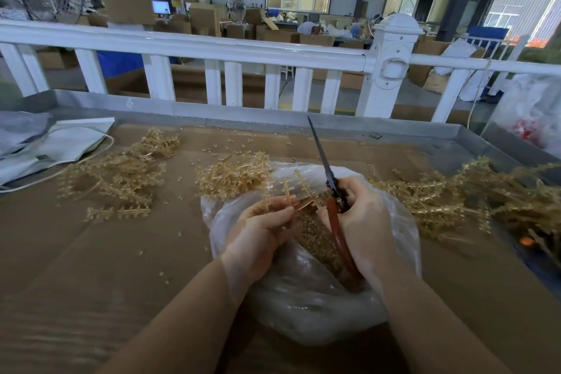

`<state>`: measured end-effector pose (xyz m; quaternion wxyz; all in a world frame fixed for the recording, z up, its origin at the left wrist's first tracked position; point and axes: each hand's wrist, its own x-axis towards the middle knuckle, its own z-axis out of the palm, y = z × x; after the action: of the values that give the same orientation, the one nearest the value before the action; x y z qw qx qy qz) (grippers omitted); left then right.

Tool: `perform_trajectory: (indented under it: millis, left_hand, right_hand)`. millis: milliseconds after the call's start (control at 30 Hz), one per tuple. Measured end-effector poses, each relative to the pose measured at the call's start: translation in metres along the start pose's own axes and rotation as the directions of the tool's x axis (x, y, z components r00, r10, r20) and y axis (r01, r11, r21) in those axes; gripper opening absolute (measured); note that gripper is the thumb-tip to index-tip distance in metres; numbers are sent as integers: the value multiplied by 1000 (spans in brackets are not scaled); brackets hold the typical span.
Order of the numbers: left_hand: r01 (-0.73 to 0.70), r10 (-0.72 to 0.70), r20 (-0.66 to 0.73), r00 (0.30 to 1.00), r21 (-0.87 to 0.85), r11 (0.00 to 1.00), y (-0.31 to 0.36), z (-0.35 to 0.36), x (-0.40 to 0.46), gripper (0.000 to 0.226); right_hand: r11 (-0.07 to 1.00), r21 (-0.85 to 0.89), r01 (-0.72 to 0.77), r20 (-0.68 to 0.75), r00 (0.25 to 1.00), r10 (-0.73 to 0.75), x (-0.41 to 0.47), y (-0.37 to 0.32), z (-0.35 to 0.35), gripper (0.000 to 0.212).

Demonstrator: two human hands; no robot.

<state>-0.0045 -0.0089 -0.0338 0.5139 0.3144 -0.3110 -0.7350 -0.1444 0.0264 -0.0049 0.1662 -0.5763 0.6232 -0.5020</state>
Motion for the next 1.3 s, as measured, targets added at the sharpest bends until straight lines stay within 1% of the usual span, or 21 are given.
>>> perform_trajectory:
  millis: [100, 200, 300, 400, 500, 567, 667, 800, 867, 933, 1000, 1167, 1300]
  left_hand:
    - [-28, 29, -10, 1000, 66, 997, -2, 0, -1, 17]
    - [-62, 63, -7, 998, 122, 991, -4, 1, -2, 15]
    - [-100, 104, -17, 994, 163, 982, -5, 3, -3, 14]
    - [-109, 113, -59, 992, 79, 991, -4, 4, -2, 12]
    - [-116, 117, -107, 987, 13, 993, -4, 5, 0, 12]
    - [-127, 121, -147, 982, -28, 992, -3, 5, 1, 12]
    - [-154, 132, -185, 974, -109, 982, -2, 5, 3, 14]
    - [-171, 130, -237, 963, -161, 972, -2, 7, 3, 17]
    - [-176, 126, -261, 957, -180, 968, -1, 8, 3, 20]
    - [-169, 105, -288, 952, -204, 964, 0, 9, 3, 20]
    - [-176, 98, -310, 946, -236, 956, 2, 9, 2, 20]
    - [-181, 70, -340, 938, -307, 934, 3, 9, 3, 20]
    - [-201, 80, -336, 938, -341, 918, 4, 9, 4, 19]
  right_hand:
    - [999, 45, -14, -12, 1000, 14, 5, 0, -4, 25]
    - [1000, 21, -3, -37, 999, 4, 6, 0, -7, 25]
    - [1000, 8, -21, -33, 999, 21, 6, -1, -11, 18]
    - [996, -91, 23, -11, 1000, -24, 0, -4, -13, 14]
    - [968, -208, 137, -30, 989, -146, -11, -8, -16, 15]
    - [945, -259, 199, -3, 978, -207, -18, -7, -15, 15]
    - [939, -286, 190, 97, 981, -169, -22, -1, -12, 19]
    - [920, -326, 219, 180, 969, -167, -25, 6, -13, 22]
    - [901, -348, 258, 219, 957, -190, -29, 8, -13, 25]
    - [863, -399, 311, 221, 946, -239, -34, 10, -13, 26]
    - [838, -433, 332, 208, 942, -265, -36, 10, -12, 28]
    - [820, -462, 339, 237, 938, -254, -35, 11, -12, 30]
    - [824, -461, 330, 242, 940, -241, -34, 12, -12, 31]
